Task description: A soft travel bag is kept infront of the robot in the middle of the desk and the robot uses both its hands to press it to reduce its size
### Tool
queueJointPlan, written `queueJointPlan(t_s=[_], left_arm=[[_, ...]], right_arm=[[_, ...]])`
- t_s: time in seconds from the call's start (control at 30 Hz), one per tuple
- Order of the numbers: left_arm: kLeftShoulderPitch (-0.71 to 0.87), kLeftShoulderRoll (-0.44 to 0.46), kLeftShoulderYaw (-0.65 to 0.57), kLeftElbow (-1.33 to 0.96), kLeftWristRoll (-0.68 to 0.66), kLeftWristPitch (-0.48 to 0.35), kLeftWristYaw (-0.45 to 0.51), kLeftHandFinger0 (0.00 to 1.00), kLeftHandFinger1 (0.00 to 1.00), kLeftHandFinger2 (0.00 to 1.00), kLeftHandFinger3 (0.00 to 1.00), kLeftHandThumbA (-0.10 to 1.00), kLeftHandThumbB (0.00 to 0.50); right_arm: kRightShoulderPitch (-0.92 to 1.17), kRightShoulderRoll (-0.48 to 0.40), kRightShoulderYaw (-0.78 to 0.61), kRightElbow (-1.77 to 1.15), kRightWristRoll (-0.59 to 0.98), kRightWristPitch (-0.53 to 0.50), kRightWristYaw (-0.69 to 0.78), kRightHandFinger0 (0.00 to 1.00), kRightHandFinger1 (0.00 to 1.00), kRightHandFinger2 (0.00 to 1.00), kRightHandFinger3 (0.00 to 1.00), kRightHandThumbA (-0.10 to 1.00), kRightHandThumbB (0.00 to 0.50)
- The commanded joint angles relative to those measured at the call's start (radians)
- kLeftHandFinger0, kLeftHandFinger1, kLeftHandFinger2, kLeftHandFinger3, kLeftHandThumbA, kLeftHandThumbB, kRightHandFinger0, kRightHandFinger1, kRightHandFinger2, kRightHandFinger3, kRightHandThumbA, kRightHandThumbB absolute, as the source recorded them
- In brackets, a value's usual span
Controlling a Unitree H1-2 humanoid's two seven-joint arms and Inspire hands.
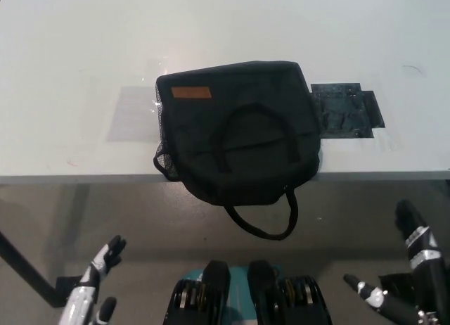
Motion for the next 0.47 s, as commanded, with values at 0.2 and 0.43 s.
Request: queueJointPlan(t_s=[0.2,0.43], left_arm=[[-0.025,-0.048,0.010,0.199,-0.028,-0.092,0.014,1.00,1.00,1.00,1.00,1.00,0.304],[-0.010,-0.046,0.010,0.260,-0.057,-0.094,-0.004,1.00,1.00,1.00,1.00,1.00,0.274]], right_arm=[[-0.015,0.041,0.005,0.159,-0.007,-0.155,0.001,1.00,1.00,1.00,1.00,1.00,0.121],[0.019,0.050,0.008,0.178,-0.023,-0.101,0.004,1.00,1.00,1.00,1.00,1.00,0.140]])
